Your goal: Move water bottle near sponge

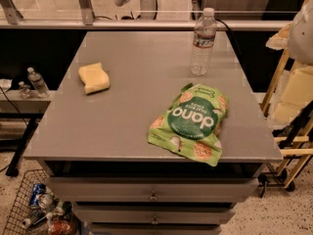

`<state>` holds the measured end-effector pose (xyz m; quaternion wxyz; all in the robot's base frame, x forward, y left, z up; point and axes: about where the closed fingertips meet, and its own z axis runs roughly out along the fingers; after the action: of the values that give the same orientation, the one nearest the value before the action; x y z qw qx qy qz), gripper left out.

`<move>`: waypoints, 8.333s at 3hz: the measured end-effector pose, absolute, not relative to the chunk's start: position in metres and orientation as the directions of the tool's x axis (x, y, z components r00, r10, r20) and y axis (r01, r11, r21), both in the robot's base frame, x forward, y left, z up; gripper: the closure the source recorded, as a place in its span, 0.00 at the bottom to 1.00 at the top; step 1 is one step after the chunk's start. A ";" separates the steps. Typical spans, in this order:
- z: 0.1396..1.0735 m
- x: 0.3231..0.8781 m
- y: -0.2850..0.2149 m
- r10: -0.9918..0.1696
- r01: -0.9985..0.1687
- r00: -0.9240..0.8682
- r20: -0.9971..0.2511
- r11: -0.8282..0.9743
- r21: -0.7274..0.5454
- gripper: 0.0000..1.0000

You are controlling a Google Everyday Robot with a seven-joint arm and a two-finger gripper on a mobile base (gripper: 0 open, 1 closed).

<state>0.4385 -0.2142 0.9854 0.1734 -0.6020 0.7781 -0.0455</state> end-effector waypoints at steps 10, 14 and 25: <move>0.948 0.694 -0.174 -0.437 -0.659 -0.278 -0.856 0.735 -0.161 0.00; 0.941 0.725 -0.121 -0.320 -0.691 -0.265 -0.910 0.721 -0.052 0.57; 0.946 0.677 0.124 -0.365 -0.993 -0.083 -0.927 0.109 0.046 1.00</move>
Offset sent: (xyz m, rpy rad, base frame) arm 0.0882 -0.0005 0.0014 0.5544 -0.0300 -0.0540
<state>0.6771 0.1240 0.9460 0.4045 -0.5429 0.6251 0.3884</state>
